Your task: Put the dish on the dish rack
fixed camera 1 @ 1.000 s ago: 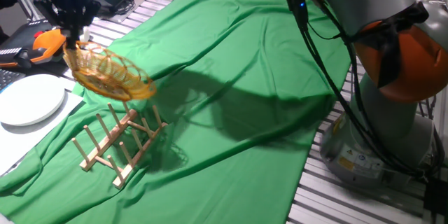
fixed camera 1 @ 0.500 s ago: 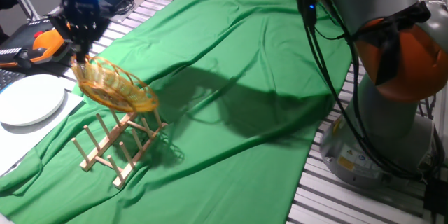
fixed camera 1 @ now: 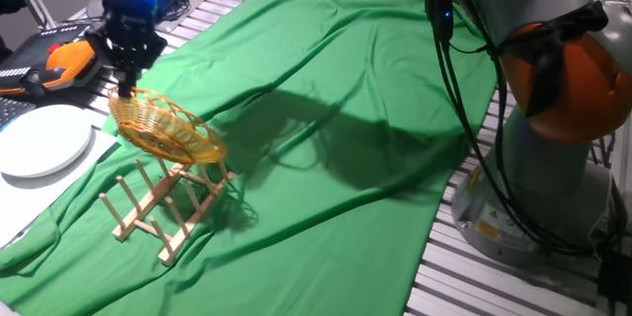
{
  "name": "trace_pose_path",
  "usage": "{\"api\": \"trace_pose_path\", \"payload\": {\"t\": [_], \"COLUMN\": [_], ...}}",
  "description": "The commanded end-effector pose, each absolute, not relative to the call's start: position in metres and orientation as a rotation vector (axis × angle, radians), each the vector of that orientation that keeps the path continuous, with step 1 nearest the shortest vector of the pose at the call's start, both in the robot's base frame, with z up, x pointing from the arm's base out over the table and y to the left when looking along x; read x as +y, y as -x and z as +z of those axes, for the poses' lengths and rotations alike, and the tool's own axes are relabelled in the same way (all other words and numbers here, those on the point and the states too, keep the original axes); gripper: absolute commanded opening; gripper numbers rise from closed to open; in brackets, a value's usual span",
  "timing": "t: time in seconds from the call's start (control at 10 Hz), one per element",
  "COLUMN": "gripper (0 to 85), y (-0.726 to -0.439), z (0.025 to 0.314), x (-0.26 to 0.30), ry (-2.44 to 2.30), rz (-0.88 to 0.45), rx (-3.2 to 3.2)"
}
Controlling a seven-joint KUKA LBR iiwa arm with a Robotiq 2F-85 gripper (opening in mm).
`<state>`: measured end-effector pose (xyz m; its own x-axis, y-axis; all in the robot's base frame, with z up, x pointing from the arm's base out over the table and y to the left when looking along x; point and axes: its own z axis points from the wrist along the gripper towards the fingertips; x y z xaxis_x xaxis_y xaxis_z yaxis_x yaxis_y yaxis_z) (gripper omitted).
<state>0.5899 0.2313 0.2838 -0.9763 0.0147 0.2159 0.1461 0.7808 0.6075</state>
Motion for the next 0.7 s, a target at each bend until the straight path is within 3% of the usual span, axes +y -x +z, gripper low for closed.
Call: {"api": "trace_pose_path", "payload": {"t": [0.0,0.6], "gripper": [0.0,0.0], "y": [-0.590,-0.587], "z": [0.282,0.289], "x": [0.229,0.206], "ry": [0.122,0.094], "rz": [-0.975,-0.971], "rx": [-2.772,-2.733]}}
